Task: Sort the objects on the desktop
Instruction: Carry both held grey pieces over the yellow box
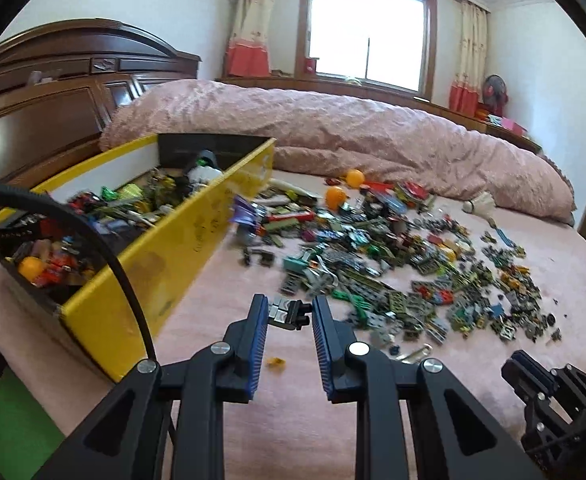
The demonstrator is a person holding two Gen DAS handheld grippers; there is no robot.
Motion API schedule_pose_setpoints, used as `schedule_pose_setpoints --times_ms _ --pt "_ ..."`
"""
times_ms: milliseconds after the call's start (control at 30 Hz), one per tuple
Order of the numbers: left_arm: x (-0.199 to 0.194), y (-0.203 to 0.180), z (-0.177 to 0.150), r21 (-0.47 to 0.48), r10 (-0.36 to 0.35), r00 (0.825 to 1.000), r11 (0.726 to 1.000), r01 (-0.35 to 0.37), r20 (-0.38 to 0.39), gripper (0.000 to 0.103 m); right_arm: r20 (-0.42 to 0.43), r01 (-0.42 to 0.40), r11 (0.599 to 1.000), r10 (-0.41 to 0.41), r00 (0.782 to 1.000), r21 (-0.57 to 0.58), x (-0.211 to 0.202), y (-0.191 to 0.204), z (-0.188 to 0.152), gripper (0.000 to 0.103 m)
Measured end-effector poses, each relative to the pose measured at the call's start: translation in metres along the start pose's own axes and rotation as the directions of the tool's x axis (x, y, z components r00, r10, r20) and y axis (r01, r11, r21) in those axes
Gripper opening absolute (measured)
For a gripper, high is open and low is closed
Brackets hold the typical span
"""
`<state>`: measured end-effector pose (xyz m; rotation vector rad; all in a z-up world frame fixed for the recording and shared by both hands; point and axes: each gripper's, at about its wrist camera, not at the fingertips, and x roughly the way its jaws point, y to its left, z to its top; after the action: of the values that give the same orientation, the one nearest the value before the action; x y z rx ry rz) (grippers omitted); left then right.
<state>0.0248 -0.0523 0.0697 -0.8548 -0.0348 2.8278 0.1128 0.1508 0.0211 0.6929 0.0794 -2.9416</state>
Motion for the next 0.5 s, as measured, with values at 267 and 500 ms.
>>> schedule_pose_setpoints --times_ms 267,500 --pt "-0.017 0.032 0.015 -0.051 0.073 0.997 0.996 -0.071 0.034 0.023 0.024 -0.093 0.995 0.093 0.995 -0.020 0.002 0.022 0.027 0.009" --pt "-0.033 0.060 0.034 -0.080 0.116 0.989 0.991 -0.109 0.094 0.023 0.005 -0.152 0.988 0.152 0.988 -0.040 0.015 0.043 0.044 0.009"
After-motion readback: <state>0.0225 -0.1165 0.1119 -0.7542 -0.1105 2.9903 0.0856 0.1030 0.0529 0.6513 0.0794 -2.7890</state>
